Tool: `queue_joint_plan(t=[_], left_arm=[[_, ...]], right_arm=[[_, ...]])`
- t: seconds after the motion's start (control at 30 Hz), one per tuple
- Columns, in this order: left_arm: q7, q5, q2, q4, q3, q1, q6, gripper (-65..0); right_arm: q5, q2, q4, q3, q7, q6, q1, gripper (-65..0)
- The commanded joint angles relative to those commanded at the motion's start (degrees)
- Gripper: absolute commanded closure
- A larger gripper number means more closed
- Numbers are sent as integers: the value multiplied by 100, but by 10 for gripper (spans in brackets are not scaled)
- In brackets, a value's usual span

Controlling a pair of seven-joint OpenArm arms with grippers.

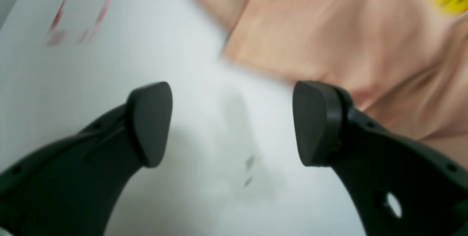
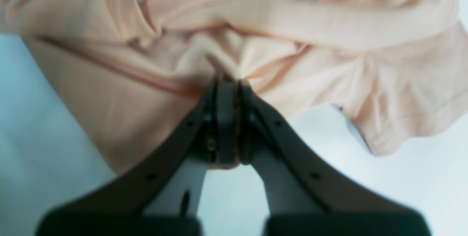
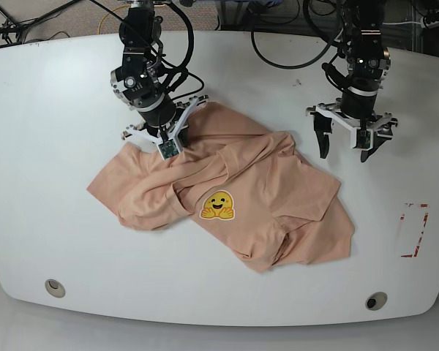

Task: Fold the T-shirt properly
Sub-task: 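Move the left gripper down to the T-shirt hem and grasp it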

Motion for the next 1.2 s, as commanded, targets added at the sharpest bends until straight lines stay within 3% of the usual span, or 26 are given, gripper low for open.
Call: queue_joint_plan(t=[0.33, 0.53, 0.6, 0.67, 0.93, 1.0, 1.2], left_arm=[[726, 49, 40, -390, 12, -805, -75, -515], [1129, 0, 48, -1044, -218, -1394, -93, -536], [1561, -78, 22, -1675, -332, -1946, -61, -560], [1692, -107, 16, -1886, -349, -2116, -67, -577], [1980, -192, -27, -2549, -332, -2700, -139, -633], [2052, -270, -55, -3075, -396, -3032, -294, -641], [1886, -666, -160, -3414, -561, -3108, -561, -614]], right_arm=[[-79, -37, 229, -89, 28, 36, -144, 0], [-140, -60, 145, -110, 33, 37, -66, 0], [-112, -37, 199, -328, 15, 31, -105, 0], [-112, -31, 222, -394, 13, 35, -113, 0], [-122, 4, 338, -730, 12, 51, -116, 0], [-92, -7, 241, -805, 21, 66, -126, 0], [-51, -20, 175, -675, 8, 73, -136, 0]])
